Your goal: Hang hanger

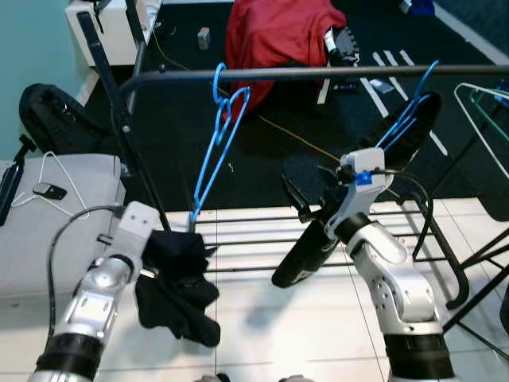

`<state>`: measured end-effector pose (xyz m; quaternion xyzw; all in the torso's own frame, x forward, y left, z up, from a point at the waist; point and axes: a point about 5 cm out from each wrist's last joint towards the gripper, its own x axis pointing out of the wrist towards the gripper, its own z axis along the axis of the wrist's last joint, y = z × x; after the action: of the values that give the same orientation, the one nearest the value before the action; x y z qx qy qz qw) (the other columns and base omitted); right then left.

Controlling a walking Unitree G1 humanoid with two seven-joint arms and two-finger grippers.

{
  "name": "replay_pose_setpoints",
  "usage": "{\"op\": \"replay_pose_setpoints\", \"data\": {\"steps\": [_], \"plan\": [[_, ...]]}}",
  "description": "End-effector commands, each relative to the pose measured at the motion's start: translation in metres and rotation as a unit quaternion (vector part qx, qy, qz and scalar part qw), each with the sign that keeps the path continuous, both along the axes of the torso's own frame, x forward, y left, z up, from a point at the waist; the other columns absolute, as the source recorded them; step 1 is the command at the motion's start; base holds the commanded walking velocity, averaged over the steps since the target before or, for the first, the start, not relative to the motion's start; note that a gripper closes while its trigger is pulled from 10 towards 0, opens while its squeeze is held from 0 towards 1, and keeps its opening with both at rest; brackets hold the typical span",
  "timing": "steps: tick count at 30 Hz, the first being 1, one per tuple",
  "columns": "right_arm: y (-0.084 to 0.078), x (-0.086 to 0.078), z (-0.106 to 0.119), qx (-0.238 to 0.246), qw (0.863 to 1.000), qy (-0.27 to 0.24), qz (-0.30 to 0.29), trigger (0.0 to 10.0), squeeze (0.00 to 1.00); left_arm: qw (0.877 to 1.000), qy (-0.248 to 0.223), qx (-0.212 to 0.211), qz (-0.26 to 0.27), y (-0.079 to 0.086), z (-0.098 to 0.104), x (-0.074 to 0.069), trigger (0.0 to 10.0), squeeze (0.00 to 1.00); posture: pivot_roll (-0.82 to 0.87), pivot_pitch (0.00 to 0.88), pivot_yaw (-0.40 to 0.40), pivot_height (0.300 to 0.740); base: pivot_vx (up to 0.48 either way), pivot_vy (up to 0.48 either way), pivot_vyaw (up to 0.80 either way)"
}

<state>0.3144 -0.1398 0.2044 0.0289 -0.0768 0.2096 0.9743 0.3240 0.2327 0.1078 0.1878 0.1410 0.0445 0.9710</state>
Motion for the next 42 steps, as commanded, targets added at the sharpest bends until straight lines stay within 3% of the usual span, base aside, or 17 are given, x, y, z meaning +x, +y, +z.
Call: {"op": "replay_pose_setpoints", "data": {"steps": [1,4,9,11,13,14,16,18,21,27,36,42], "plan": [[0.001,-0.004,-0.002,0.003,1.0,0.004,0.0,10.0,0.0,0.999,-0.022,-0.023,0.038,0.016,0.006,0.0,10.0,0.0,-0.1,0.139,0.026,0.74,0.0,0.0,0.0],[0.001,-0.004,-0.002,0.003,1.0,0.004,0.0,10.0,0.0,0.999,-0.022,-0.023,0.038,0.016,0.006,0.0,10.0,0.0,-0.1,0.139,0.026,0.74,0.0,0.0,0.0],[0.001,-0.004,0.0,0.007,1.0,0.001,0.002,10.0,0.0,0.992,-0.09,-0.088,0.011,0.001,0.022,0.01,10.0,0.0,-0.1,0.127,0.016,0.74,0.0,0.0,0.0],[0.001,-0.004,0.0,0.007,1.0,0.001,0.002,10.0,0.0,0.992,-0.09,-0.088,0.011,0.001,0.022,0.01,10.0,0.0,-0.1,0.127,0.016,0.74,0.0,0.0,0.0],[0.002,-0.003,0.002,0.007,1.0,-0.002,0.004,10.0,0.0,0.981,-0.143,-0.126,-0.024,-0.015,0.04,0.02,10.0,0.0,-0.11,0.121,0.017,0.74,0.0,0.0,0.0],[0.002,-0.003,0.002,0.007,1.0,-0.002,0.004,10.0,0.0,0.981,-0.143,-0.126,-0.024,-0.015,0.04,0.02,10.0,0.0,-0.11,0.121,0.017,0.74,0.0,0.0,0.0],[0.002,-0.002,0.003,0.006,1.0,-0.004,0.005,10.0,0.0,0.966,-0.185,-0.165,-0.069,-0.03,0.056,0.023,10.0,0.0,-0.11,0.115,0.021,0.74,0.0,0.0,0.0],[0.002,-0.002,0.003,0.006,1.0,-0.004,0.005,10.0,0.0,0.96,-0.195,-0.179,-0.091,-0.036,0.06,0.022,10.0,0.0,-0.11,0.112,0.022,0.74,0.0,0.0,0.0],[0.003,-0.002,0.003,0.006,1.0,-0.004,0.006,10.0,0.0,0.953,-0.197,-0.192,-0.124,-0.045,0.061,0.02,10.0,0.0,-0.11,0.112,0.022,0.74,0.0,0.0,0.0],[0.005,-0.002,0.002,0.004,1.0,-0.002,0.009,10.0,0.0,0.95,-0.155,-0.191,-0.191,-0.061,0.045,0.01,10.0,0.0,-0.11,0.111,0.018,0.74,0.0,0.0,0.0],[0.005,0.0,0.006,0.005,1.0,-0.005,0.011,10.0,0.0,0.946,-0.148,-0.194,-0.214,-0.067,0.04,0.005,10.0,0.0,-0.1,0.12,0.009,0.74,0.0,0.0,0.0],[0.004,0.013,0.033,0.0,0.999,-0.035,0.025,10.0,0.0,0.949,-0.143,-0.185,-0.21,-0.063,0.038,0.006,10.0,0.0,-0.1,0.131,0.015,0.74,0.0,0.0,0.0]]}}
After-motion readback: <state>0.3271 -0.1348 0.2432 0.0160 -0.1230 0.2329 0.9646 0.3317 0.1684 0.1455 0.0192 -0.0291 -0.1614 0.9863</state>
